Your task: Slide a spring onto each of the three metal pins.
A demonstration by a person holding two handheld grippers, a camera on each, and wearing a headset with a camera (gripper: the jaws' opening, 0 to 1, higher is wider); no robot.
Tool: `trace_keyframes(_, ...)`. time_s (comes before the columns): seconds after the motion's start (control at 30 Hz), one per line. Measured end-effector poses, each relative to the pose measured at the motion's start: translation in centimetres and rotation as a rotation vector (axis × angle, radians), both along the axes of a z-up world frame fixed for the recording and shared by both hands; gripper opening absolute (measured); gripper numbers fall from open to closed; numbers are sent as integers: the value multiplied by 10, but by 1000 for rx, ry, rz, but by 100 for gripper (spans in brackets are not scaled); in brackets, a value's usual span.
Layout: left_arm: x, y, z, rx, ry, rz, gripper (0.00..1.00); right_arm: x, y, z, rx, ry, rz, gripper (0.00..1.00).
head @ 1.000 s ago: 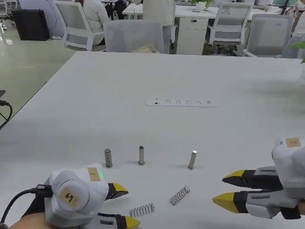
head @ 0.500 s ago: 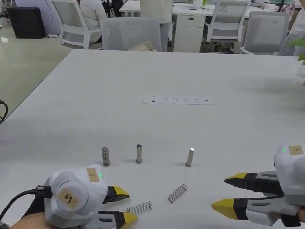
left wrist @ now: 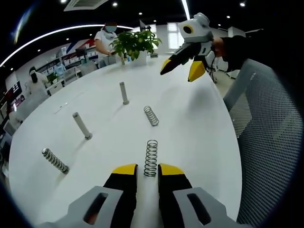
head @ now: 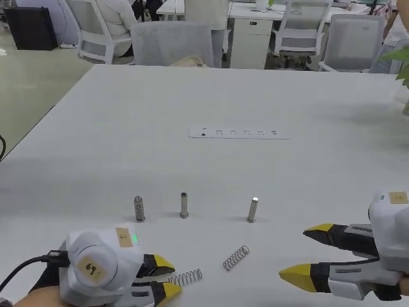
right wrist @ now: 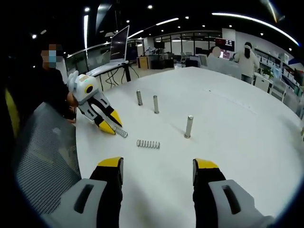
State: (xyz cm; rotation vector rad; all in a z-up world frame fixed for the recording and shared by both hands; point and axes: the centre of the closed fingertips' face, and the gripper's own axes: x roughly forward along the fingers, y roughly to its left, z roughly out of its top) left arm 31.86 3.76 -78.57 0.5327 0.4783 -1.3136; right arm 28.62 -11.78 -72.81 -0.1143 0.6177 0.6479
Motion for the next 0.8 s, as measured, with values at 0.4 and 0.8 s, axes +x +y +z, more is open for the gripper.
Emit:
trace_keyframes(0.4, 0, -1, -1, 2, -6, -12, 6, 2, -2, 0, 4, -17, -15, 73)
trace_keyframes(0.8, 1, -1, -2, 0, -13, -14, 3, 5, -2, 1, 5, -29, -18, 79)
